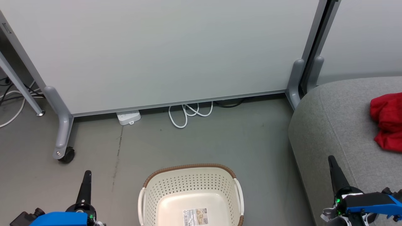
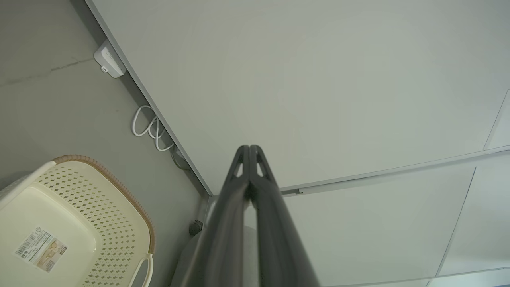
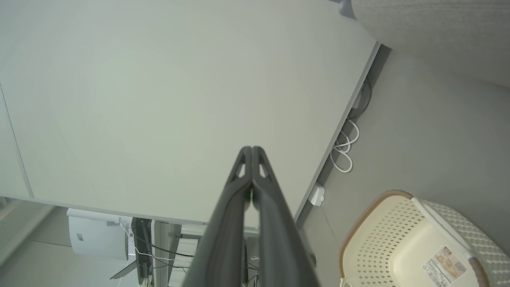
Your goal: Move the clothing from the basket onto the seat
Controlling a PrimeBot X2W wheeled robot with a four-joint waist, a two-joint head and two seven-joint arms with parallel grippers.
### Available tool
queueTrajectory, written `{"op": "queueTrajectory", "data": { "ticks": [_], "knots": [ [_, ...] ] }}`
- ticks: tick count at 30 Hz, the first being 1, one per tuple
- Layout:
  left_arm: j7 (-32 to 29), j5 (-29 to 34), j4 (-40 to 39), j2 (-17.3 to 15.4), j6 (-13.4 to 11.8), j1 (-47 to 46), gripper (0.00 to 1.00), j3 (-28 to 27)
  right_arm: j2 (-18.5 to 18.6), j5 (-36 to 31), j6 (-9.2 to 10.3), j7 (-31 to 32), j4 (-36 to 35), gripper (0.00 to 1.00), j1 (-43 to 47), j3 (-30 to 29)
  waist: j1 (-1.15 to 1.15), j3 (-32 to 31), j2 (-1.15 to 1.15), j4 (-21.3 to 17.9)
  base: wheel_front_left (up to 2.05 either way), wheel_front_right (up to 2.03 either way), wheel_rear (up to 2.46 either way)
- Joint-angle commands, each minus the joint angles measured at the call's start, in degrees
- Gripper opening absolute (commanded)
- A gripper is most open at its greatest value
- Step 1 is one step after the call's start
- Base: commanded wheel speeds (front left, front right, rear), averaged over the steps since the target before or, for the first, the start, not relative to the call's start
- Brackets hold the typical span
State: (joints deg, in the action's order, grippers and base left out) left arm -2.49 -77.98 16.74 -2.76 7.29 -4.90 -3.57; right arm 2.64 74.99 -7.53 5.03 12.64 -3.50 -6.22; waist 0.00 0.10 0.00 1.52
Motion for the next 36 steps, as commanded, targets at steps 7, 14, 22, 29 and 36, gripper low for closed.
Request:
{"op": "queueTrajectory", "data": {
  "ticks": [7,14,22,29,36],
  "knots": [
    [-1.1,-3.7,-1.1,-0.3,0.3,-1.4,0.00,-1.1,0.3,4.6,0.05,0.4,0.3,0.00,-1.6,-0.2,0.00,0.0,0.00,-0.3,0.00,0.00,0.00],
    [-1.9,-6.6,-1.6,-0.3,0.3,-1.3,0.00,-1.5,0.3,8.0,0.06,0.8,0.6,0.00,-2.0,-0.3,0.00,0.0,0.00,-0.6,0.00,0.00,0.00],
    [-2.7,-9.4,-2.0,-0.3,0.3,-1.4,0.00,-2.2,0.3,11.3,0.07,1.0,0.9,0.00,-2.5,-0.3,0.00,0.0,0.00,-0.9,0.00,0.00,0.00],
    [-3.5,-12.0,-2.5,-0.3,0.3,-1.5,0.00,-2.7,0.4,14.5,0.06,1.4,1.2,0.00,-2.6,-0.3,0.00,0.1,0.00,-1.2,0.00,0.00,0.00],
    [-4.1,-14.4,-2.9,-0.3,0.4,-1.6,0.00,-3.1,0.4,17.4,0.07,1.6,1.4,0.00,-3.0,-0.4,0.00,0.1,0.00,-1.5,0.00,0.00,0.00]
  ]
}}
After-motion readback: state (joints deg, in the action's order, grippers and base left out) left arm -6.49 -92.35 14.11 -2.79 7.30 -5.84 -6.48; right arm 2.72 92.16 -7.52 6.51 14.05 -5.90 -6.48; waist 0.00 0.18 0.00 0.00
